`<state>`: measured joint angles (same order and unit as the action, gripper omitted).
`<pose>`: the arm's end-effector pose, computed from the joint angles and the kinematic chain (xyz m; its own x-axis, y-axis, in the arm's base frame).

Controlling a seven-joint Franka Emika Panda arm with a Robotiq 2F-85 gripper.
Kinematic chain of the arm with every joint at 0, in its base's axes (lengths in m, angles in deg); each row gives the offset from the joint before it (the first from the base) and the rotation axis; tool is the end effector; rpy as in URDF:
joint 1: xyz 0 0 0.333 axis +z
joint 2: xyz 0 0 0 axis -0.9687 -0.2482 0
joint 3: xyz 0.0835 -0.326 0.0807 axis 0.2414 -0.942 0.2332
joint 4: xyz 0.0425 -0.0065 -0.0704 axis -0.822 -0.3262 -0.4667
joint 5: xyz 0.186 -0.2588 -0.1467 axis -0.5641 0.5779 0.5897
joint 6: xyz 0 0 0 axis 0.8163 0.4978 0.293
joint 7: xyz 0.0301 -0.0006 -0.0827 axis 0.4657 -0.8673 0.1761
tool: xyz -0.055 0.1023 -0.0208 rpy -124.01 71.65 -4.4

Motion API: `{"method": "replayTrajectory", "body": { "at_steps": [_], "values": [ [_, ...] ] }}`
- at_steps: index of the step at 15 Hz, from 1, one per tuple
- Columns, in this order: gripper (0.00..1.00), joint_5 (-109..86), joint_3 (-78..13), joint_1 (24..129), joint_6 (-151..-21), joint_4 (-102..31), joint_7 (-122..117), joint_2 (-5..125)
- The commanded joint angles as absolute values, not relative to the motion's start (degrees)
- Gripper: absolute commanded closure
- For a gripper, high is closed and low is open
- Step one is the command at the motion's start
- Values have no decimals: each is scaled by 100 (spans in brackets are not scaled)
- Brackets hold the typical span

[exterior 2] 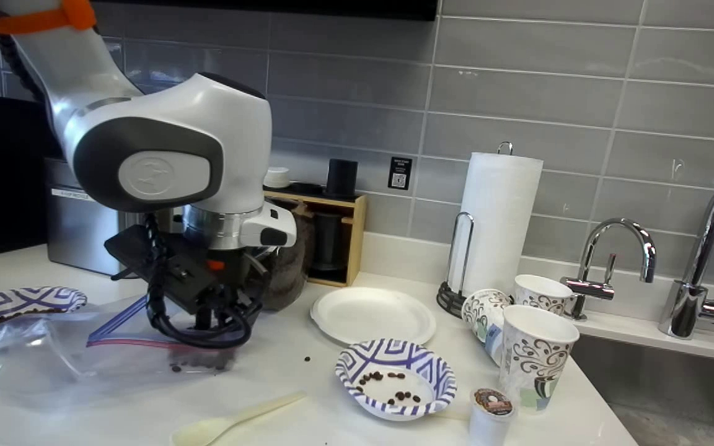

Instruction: Remove the white spoon from the bowl and place it on the countertop, get some of the contents from the clear plastic and place them on the white spoon.

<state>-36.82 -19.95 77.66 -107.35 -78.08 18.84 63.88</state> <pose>0.5031 0.0818 0.3032 0.9814 0.1055 0.1604 0.1369 -0.9703 -0.1994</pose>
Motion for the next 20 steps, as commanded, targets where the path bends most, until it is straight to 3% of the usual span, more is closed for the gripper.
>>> {"method": "replayTrajectory", "body": {
  "at_steps": [1, 7, 10, 12, 13, 14, 17, 20],
  "values": [
    [49, -3351, -1976, 7766, -10934, -7742, 1728, 6219],
    [43, -3325, -1894, 7738, -10896, -7641, 1731, 6166],
    [49, -3305, -1879, 7750, -10875, -7590, 1705, 6139],
    [55, -3277, -1871, 7763, -10865, -7576, 1692, 6121],
    [69, -3244, -1875, 7773, -10849, -7567, 1680, 6107],
    [73, -3214, -1881, 7777, -10837, -7554, 1667, 6098],
    [99, -3085, -1893, 7795, -10833, -7546, 1624, 6079],
    [100, -2960, -1907, 7811, -10806, -7526, 1564, 6067]
  ]
}}
